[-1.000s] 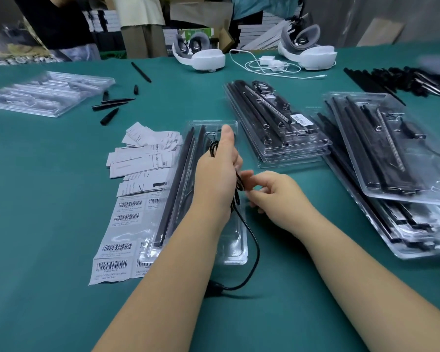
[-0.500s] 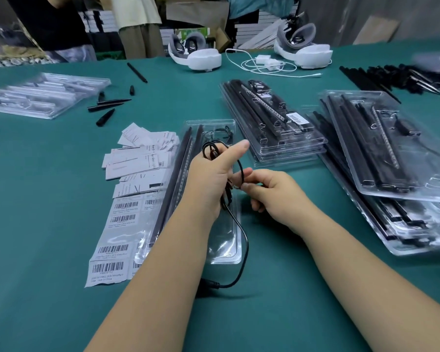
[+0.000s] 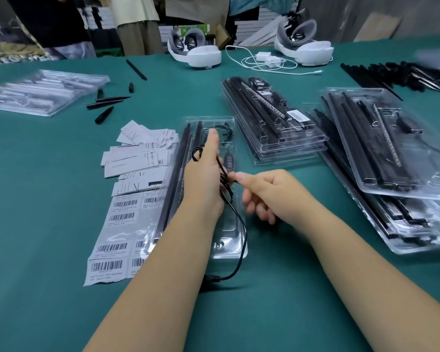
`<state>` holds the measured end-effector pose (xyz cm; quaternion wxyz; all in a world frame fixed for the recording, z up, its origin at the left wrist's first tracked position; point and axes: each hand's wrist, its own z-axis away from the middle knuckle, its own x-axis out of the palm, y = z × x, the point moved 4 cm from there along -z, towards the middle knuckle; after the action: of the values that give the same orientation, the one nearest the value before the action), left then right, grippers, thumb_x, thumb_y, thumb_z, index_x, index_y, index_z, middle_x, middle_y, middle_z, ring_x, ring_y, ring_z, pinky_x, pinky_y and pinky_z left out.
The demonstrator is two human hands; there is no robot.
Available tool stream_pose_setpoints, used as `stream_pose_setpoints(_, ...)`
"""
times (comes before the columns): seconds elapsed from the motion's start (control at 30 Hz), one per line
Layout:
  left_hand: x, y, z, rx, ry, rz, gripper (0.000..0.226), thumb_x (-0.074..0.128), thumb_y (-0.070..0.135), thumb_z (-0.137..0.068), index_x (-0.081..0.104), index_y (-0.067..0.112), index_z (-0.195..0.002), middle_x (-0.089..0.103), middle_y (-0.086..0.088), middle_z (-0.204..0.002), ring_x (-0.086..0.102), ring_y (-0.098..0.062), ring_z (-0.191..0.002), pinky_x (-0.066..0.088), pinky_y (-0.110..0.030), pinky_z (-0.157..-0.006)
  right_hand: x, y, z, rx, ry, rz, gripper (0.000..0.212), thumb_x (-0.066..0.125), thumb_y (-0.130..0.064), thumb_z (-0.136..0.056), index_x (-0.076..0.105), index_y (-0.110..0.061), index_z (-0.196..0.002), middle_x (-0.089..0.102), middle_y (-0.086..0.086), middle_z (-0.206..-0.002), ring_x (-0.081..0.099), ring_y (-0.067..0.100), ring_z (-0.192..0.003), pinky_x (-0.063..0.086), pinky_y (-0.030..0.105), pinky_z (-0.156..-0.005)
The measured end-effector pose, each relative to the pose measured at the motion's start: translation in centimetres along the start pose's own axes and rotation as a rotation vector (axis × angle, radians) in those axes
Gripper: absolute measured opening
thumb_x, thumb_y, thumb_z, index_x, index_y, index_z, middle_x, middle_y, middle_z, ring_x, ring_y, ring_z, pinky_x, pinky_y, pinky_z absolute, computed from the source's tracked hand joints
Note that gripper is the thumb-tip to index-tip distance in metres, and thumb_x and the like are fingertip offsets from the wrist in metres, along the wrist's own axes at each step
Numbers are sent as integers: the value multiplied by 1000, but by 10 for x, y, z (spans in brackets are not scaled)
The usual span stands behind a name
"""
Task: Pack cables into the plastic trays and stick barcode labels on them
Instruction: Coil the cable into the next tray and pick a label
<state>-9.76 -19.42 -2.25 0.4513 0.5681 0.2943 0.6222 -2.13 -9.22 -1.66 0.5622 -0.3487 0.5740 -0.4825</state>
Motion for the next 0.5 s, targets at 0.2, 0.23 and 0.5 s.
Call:
stream_pose_setpoints(0.2, 3, -3, -3, -84, -6, 140, 42, 59, 45, -91, 45, 17, -63, 34, 10, -42, 29, -6, -33, 29, -16, -33, 9, -5, 16, 39, -438, 79, 20, 62, -12, -88, 57, -12, -68, 60, -5, -54, 56, 6, -48, 50, 20, -50)
stream_pose_setpoints(0.23, 3, -3, -4, -97, -14, 146, 43, 59, 46, -92, 43, 18, -63, 31, 10, -43, 26, -6, -33, 27, -16, -33, 4, -3, 14, 101, -417, -16, 21, 58, -10, -90, 55, -11, -69, 63, 0, -57, 59, 10, -51, 53, 22, -52)
stream_pose_setpoints(0.5, 4, -3, -2, -131, -62, 64, 45, 65, 43, -88, 35, 22, -62, 22, 10, -48, 17, -7, -39, 20, -18, -32, -24, 16, -1, 244, -90, -32, 21, 63, -19, -88, 54, -17, -69, 46, -9, -46, 34, 7, -39, 36, 18, -39)
